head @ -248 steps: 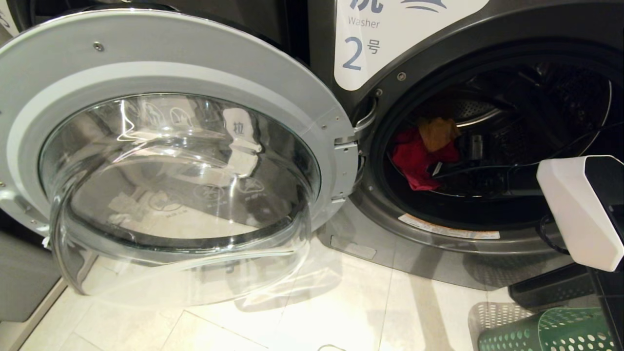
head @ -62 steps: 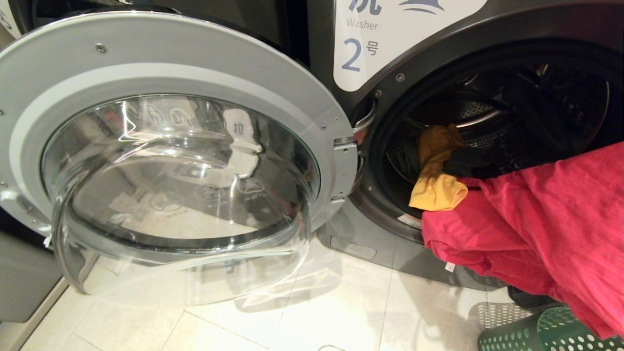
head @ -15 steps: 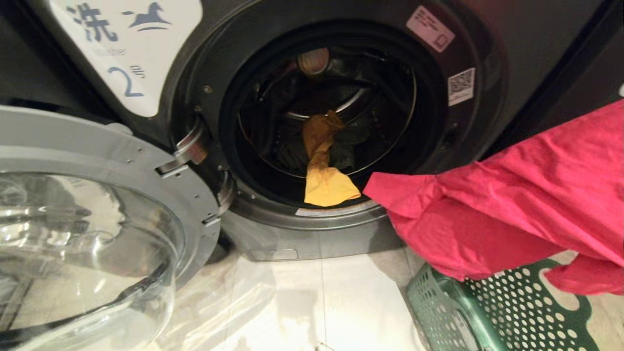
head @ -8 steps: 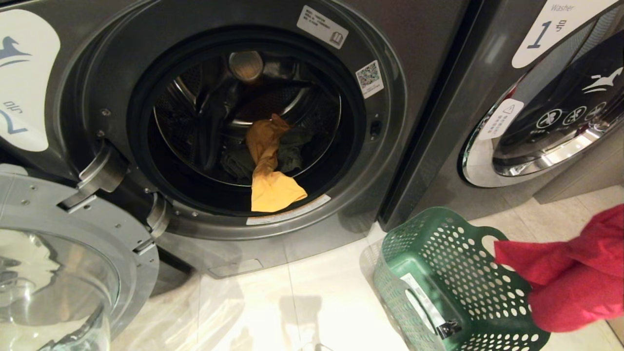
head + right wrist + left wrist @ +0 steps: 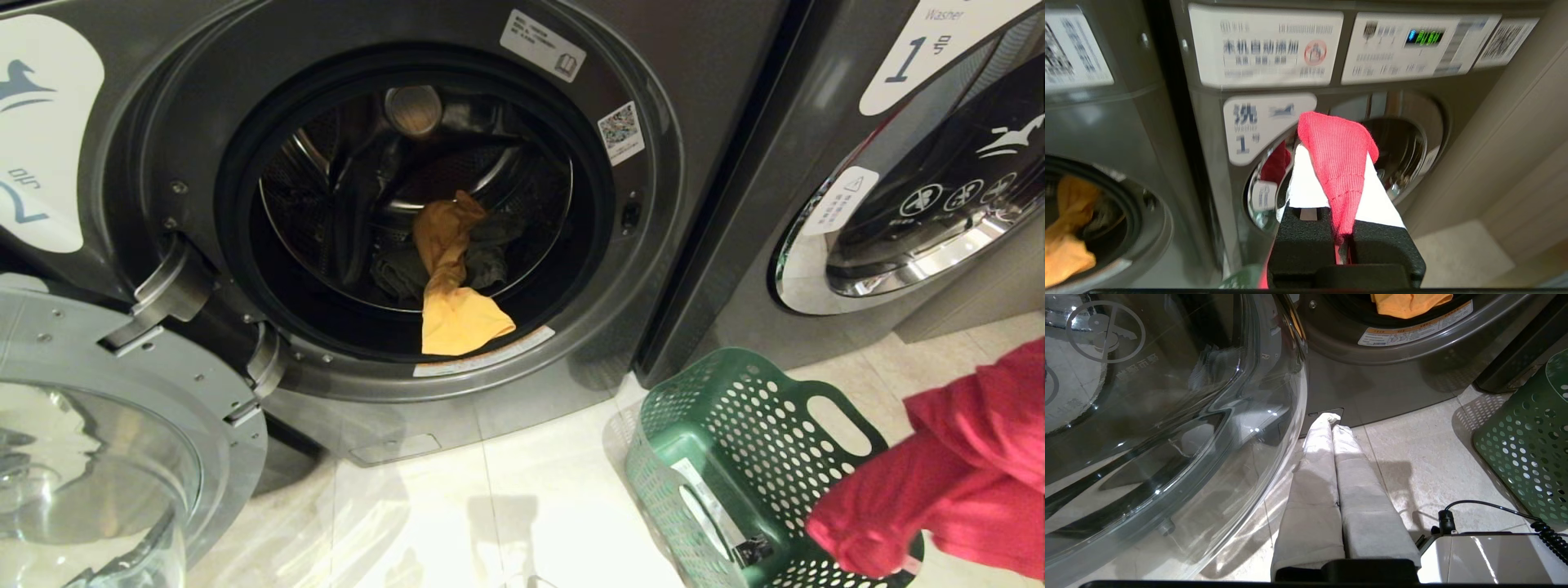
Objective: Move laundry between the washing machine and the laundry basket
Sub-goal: Pick a cloth and place it into the basket
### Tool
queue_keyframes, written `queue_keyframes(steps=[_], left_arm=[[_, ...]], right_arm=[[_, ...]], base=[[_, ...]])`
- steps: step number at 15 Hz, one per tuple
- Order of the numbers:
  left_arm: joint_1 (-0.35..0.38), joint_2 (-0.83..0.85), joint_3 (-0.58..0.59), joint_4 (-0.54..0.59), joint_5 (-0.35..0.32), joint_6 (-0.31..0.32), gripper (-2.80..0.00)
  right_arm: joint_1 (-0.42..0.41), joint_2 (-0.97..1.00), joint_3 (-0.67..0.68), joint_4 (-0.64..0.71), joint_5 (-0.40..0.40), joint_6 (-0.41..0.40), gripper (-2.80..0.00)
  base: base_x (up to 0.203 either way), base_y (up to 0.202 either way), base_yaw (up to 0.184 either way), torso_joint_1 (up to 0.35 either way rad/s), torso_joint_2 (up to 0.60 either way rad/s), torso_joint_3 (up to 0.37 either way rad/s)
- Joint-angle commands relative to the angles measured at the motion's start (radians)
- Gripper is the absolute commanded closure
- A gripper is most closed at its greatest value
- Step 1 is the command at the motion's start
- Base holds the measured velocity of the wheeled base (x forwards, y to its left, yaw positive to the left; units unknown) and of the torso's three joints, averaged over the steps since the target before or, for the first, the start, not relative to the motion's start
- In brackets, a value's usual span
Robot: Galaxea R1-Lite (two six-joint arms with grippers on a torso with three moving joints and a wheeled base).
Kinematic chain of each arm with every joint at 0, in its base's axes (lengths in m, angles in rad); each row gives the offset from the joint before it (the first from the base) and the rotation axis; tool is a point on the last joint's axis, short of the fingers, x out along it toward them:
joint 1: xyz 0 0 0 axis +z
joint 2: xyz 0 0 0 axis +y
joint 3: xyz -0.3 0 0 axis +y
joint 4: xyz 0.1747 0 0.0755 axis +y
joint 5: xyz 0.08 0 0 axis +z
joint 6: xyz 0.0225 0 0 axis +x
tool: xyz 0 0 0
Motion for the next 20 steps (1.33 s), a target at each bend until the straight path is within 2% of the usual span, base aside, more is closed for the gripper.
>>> queue_keyframes(steps=[1,5,8,14,15,20], left_arm=[[0.0,0.0,0.0,0.0,0.0,0.0,0.0],[0.0,0.0,0.0,0.0,0.0,0.0,0.0],[0.0,0.0,0.0,0.0,0.0,0.0,0.0],[0.0,0.0,0.0,0.0,0.0,0.0,0.0],[0.0,0.0,0.0,0.0,0.0,0.0,0.0],[0.0,0.0,0.0,0.0,0.0,0.0,0.0]], right_arm=[[-0.001,0.016,0.032,0.045,-0.001,0.035,0.0],[-0.003,0.043,0.142,0.101,-0.001,0.177,0.0],[-0.003,0.042,0.287,0.103,-0.002,0.255,0.0],[-0.001,0.013,0.442,0.104,0.001,0.304,0.0],[-0.001,0.002,0.456,0.101,0.001,0.304,-2.8],[-0.001,-0.019,0.487,0.103,0.002,0.3,-2.8]], base=[[0.0,0.0,0.0,0.0,0.0,0.0],[0.0,0.0,0.0,0.0,0.0,0.0],[0.0,0.0,0.0,0.0,0.0,0.0],[0.0,0.0,0.0,0.0,0.0,0.0],[0.0,0.0,0.0,0.0,0.0,0.0],[0.0,0.0,0.0,0.0,0.0,0.0]])
